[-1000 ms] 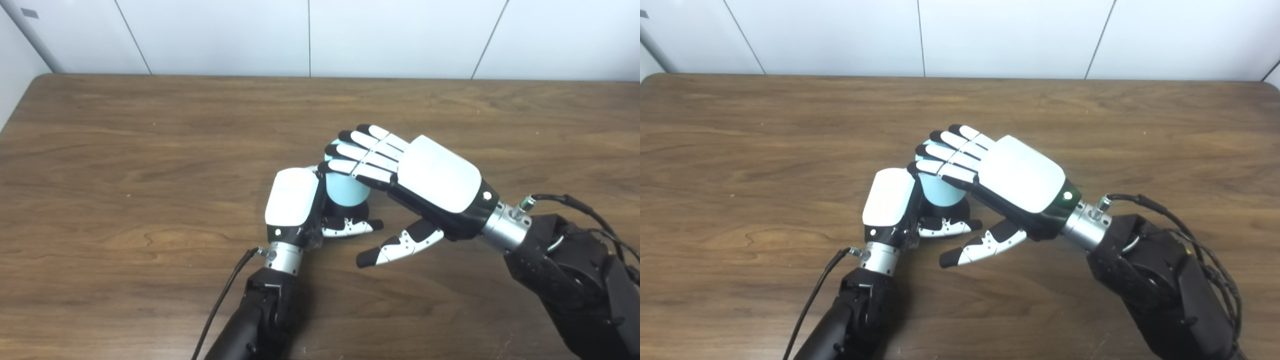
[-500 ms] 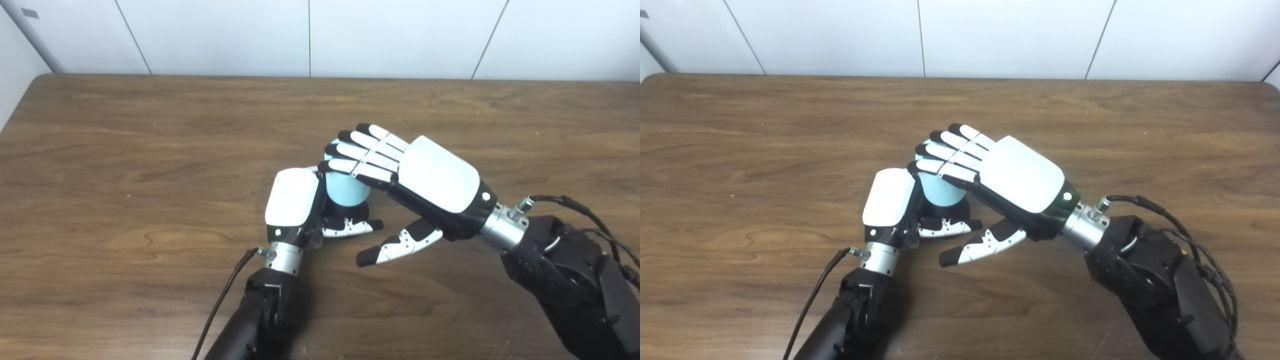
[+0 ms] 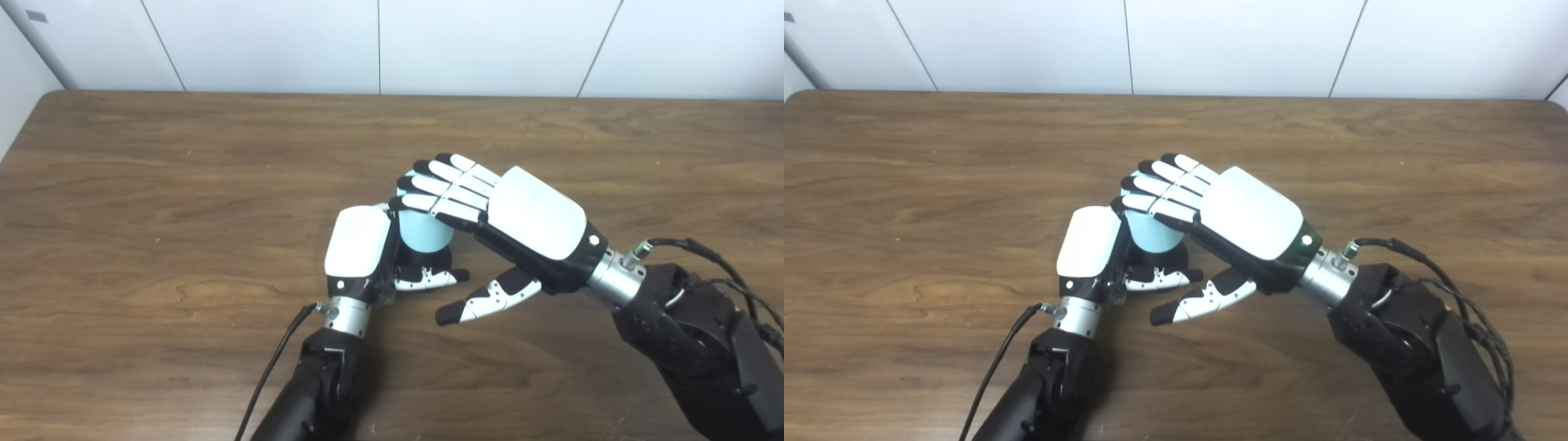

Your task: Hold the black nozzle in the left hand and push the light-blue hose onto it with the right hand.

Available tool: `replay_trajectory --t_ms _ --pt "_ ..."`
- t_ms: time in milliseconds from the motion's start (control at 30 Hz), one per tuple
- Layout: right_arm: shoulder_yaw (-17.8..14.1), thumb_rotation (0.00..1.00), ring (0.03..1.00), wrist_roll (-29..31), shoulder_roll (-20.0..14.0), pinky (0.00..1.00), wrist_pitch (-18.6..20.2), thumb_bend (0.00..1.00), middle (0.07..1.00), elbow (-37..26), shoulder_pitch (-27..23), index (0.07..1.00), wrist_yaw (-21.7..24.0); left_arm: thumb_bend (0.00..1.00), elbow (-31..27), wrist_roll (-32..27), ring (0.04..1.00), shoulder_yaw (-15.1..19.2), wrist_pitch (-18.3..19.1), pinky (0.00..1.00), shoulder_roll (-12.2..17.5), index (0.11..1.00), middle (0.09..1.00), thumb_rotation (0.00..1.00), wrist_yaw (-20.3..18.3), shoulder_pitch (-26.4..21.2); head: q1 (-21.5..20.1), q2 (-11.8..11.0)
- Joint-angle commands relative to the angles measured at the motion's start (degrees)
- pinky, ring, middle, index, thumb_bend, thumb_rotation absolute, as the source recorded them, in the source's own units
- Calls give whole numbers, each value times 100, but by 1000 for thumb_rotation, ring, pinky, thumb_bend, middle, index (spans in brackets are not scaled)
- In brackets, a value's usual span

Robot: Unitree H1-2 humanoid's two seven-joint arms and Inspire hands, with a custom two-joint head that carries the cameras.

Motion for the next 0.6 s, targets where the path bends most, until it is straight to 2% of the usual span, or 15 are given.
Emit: replay_trajectory --t_ms 0,233,567 --pt "201 929 926 -143 -280 942 122 553 894 333 273 855 600 523 160 171 519 -113 89 445 -45 478 500 0 -85 99 14 30" --pt "242 919 910 -120 -266 902 126 557 884 422 295 850 553 523 155 184 518 -107 115 444 -45 481 497 0 -106 91 18 43" --pt "299 876 900 -72 -288 906 55 544 880 530 343 843 380 522 170 225 511 -128 123 439 -32 473 506 0 -110 74 13 51"
